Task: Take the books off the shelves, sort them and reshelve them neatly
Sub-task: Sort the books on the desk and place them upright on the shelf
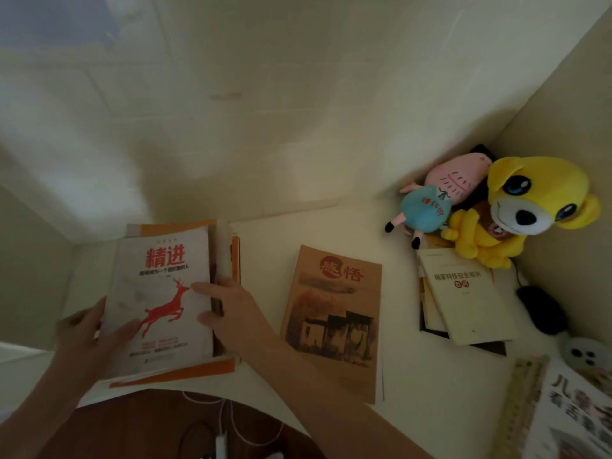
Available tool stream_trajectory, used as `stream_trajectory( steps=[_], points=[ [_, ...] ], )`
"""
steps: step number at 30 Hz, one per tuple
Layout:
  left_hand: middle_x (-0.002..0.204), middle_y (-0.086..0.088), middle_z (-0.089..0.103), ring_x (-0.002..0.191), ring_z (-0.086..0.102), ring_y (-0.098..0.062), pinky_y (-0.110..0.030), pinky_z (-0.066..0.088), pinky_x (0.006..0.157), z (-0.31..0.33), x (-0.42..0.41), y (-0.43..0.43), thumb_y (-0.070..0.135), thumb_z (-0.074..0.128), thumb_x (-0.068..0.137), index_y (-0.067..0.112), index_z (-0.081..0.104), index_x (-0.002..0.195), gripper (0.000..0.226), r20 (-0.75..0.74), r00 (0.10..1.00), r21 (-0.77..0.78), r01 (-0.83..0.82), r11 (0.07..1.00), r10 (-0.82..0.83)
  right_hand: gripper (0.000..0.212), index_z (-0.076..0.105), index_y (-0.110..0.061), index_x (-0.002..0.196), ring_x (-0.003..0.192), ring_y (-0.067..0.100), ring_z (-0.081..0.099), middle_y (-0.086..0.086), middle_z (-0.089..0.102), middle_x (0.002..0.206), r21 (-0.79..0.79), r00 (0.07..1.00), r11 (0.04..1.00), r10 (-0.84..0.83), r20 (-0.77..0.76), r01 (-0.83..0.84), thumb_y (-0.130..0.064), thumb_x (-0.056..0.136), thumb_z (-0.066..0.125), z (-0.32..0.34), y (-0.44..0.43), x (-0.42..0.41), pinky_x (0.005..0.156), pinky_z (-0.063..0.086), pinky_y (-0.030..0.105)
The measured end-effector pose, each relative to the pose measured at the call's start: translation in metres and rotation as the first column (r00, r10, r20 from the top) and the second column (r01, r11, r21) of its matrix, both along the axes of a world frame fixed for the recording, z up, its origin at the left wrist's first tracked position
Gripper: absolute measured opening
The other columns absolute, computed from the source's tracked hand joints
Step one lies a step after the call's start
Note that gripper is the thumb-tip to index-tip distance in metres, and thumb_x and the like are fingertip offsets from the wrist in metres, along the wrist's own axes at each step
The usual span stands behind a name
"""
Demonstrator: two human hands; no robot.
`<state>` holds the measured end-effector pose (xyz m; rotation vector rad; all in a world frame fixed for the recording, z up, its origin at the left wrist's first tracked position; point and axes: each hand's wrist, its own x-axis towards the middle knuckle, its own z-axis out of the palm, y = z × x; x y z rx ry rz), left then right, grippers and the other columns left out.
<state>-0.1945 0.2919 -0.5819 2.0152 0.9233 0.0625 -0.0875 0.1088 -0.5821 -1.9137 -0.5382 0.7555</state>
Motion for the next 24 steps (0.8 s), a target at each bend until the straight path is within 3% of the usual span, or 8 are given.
stream_trajectory(
  steps=[3, 5, 8, 11, 15, 17, 20, 24],
  points=[
    [0.112, -0.018, 0.059, 0.099, 0.057, -0.039, -0.047, 0.053, 0.085, -0.033, -0.006, 0.027, 0.088, 0.048, 0.047, 0.028, 0.054, 0.127, 0.099, -0.193, 0.98, 0.204, 0.087, 0.975, -0.047, 0.047, 0.046, -0.015, 0.14, 0.14, 0.026, 0.027, 0.003, 0.025, 0.153, -0.025, 0.992, 1.0, 0.019, 0.128, -0.016, -0.005, 0.095, 0.051, -0.004, 0.003, -0.007, 0.116, 0.028, 0.036],
    [0.134, -0.021, 0.044, 0.119, 0.044, -0.042, -0.056, 0.04, 0.098, -0.025, -0.002, 0.019, 0.086, 0.04, 0.048, 0.024, 0.039, 0.14, 0.111, -0.241, 0.97, 0.278, 0.086, 0.957, -0.017, 0.044, 0.048, -0.021, 0.137, 0.144, 0.028, 0.006, 0.002, 0.009, 0.157, -0.095, 0.952, 0.996, 0.03, 0.303, -0.001, -0.011, 0.094, 0.052, -0.002, 0.001, -0.012, 0.118, 0.014, 0.038],
    [0.148, -0.016, 0.021, 0.133, 0.024, -0.038, -0.056, 0.026, 0.108, 0.011, 0.016, -0.021, 0.066, 0.044, 0.062, 0.018, 0.033, 0.143, 0.095, -0.04, 0.997, 0.397, 0.082, 0.914, -0.072, 0.039, 0.052, -0.029, 0.133, 0.144, 0.02, -0.002, -0.001, 0.004, 0.158, -0.032, 0.9, 0.994, -0.082, 0.427, 0.106, -0.02, 0.096, 0.054, 0.006, -0.022, -0.002, 0.116, 0.003, 0.033],
    [0.139, -0.014, 0.026, 0.123, 0.029, -0.022, -0.051, 0.03, 0.105, 0.041, 0.053, -0.078, 0.045, 0.053, 0.079, 0.015, 0.038, 0.141, 0.071, 0.117, 0.925, 0.508, 0.257, 0.822, -0.361, 0.044, 0.046, -0.036, 0.136, 0.144, 0.016, 0.002, -0.01, 0.001, 0.158, -0.102, 0.887, 0.944, -0.253, 0.387, 0.314, -0.024, 0.095, 0.055, -0.006, -0.076, 0.031, 0.117, 0.002, 0.036],
    [0.141, 0.002, 0.022, 0.124, 0.022, -0.003, -0.011, 0.016, 0.106, 0.039, 0.105, -0.174, 0.021, 0.06, 0.09, 0.032, 0.027, 0.144, 0.064, 0.071, 0.761, 0.151, 0.63, 0.761, -0.644, 0.046, 0.049, -0.037, 0.13, 0.137, 0.018, 0.023, 0.0, 0.017, 0.154, -0.068, 0.758, 0.793, -0.549, 0.353, 0.606, -0.016, 0.091, 0.061, -0.024, -0.172, 0.071, 0.116, 0.021, 0.034],
    [0.143, 0.004, 0.022, 0.126, 0.03, -0.006, -0.013, 0.024, 0.106, 0.024, 0.129, -0.212, 0.025, 0.057, 0.092, 0.033, 0.026, 0.145, 0.062, 0.032, 0.683, -0.041, 0.731, 0.681, -0.73, 0.046, 0.049, -0.027, 0.135, 0.141, 0.026, 0.02, 0.008, 0.022, 0.154, -0.159, 0.717, 0.728, -0.57, 0.401, 0.667, -0.017, 0.092, 0.061, -0.032, -0.226, 0.085, 0.113, 0.015, 0.03],
    [0.133, 0.005, 0.037, 0.104, 0.047, -0.002, -0.005, 0.042, 0.082, 0.014, 0.159, -0.261, 0.022, 0.054, 0.095, 0.027, 0.031, 0.145, 0.055, 0.023, 0.639, -0.234, 0.752, 0.617, -0.769, 0.053, 0.045, -0.013, 0.14, 0.143, 0.029, 0.021, 0.016, 0.03, 0.152, -0.271, 0.662, 0.61, -0.625, 0.413, 0.745, -0.02, 0.09, 0.064, -0.045, -0.308, 0.101, 0.113, 0.012, 0.033],
    [0.152, -0.002, 0.026, 0.137, 0.027, -0.016, -0.023, 0.024, 0.107, -0.008, 0.182, -0.313, 0.019, 0.056, 0.093, 0.035, 0.02, 0.147, 0.067, 0.004, 0.579, -0.315, 0.774, 0.549, -0.815, 0.072, 0.027, -0.008, 0.148, 0.143, 0.032, 0.021, 0.018, 0.027, 0.154, -0.432, 0.662, 0.515, -0.669, 0.338, 0.741, -0.027, 0.09, 0.065, -0.066, -0.385, 0.112, 0.117, 0.013, 0.04]
  ],
)
